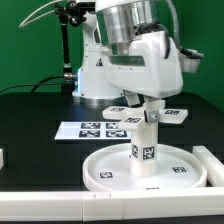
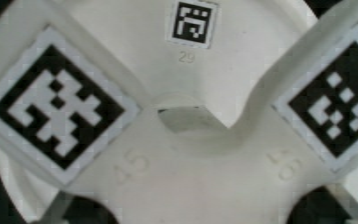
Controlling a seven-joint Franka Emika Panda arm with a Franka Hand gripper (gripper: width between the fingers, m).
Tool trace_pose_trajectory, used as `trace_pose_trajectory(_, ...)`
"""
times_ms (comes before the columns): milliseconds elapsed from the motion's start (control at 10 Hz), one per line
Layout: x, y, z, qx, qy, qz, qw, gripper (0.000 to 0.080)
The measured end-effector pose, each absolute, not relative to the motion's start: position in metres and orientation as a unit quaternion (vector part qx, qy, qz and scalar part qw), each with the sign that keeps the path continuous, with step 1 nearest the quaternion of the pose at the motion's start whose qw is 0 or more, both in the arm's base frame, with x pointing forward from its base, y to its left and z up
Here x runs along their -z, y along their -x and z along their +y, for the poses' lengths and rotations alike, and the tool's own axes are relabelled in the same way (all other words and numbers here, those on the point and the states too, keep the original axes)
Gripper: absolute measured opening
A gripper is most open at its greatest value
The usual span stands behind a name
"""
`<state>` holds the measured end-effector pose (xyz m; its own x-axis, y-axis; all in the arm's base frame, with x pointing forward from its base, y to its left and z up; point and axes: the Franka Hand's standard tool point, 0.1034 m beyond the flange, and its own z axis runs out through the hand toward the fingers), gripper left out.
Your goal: Assemble round table
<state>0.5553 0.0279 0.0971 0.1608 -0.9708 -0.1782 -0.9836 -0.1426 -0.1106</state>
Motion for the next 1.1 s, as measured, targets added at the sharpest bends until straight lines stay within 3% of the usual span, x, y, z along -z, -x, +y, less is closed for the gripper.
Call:
trace_pose_trajectory(500, -0.099, -0.557, 0.027, -0.049, 0.599, 0.794, 0.098, 0.0450)
trace_pose_trajectory(900, -0.098, -0.557, 0.028, -0.058, 0.564, 0.817, 0.103, 0.0456)
trace_pose_trajectory(1000, -0.100, -0.557, 0.029, -0.057, 0.574, 0.810, 0.104, 0.0601)
trace_pose_trajectory(1100, -0.108, -0.558, 0.030, -0.057, 0.597, 0.793, 0.109, 0.0639)
